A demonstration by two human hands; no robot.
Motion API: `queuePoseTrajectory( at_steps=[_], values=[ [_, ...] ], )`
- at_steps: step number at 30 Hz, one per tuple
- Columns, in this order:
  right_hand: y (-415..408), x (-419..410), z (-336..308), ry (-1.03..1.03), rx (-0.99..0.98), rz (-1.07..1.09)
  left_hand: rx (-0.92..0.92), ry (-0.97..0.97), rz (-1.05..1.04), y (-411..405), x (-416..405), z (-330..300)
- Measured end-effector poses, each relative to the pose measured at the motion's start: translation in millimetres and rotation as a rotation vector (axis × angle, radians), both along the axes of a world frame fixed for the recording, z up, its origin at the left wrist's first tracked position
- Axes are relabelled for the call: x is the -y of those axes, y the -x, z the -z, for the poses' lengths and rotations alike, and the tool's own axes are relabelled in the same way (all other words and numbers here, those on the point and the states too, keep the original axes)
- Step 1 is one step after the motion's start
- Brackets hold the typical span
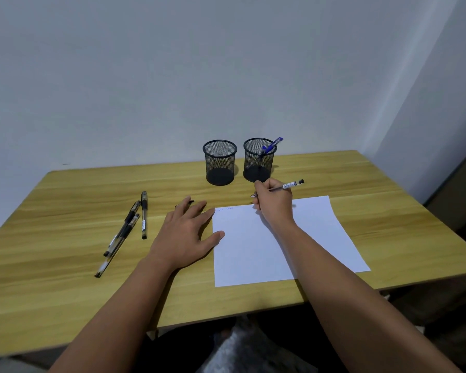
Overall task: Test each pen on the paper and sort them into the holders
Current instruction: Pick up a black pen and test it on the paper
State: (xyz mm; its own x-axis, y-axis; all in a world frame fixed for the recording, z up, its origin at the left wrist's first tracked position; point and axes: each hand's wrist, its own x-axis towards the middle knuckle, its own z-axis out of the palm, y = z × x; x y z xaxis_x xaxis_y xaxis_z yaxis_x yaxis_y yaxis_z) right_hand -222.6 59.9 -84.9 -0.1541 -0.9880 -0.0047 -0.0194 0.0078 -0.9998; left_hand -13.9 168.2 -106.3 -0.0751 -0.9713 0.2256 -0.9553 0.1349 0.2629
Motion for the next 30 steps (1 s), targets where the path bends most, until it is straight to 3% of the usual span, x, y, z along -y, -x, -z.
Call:
queuePoseTrajectory(
  at_steps=[13,17,22,25,30],
  values=[
    [-2.4,-1.5,1.7,0.029,-0.048,-0.037,-0.022,0.011,0.017,0.1,-0.4,-0.6],
    [-3.1,-0.3,3.5,0.032,-0.064,-0.043,-0.126,0.128,0.030,-3.9,-0.6,-1.6],
    [-4.3,-0.1,5.0,0.015,-0.090,-0.097,-0.145,0.349,-0.252,-12.5,4.8,-1.5],
    [-6.9,-1.8,-2.2,-0.007,-0.071,-0.194,-0.202,0.267,-0.355,-17.3,13.5,0.9],
    [-8.2,-8.8,-39.5,0.094,0.050,-0.212,-0.119,0.176,-0.396,-16.7,19.6,0.3]
  ],
)
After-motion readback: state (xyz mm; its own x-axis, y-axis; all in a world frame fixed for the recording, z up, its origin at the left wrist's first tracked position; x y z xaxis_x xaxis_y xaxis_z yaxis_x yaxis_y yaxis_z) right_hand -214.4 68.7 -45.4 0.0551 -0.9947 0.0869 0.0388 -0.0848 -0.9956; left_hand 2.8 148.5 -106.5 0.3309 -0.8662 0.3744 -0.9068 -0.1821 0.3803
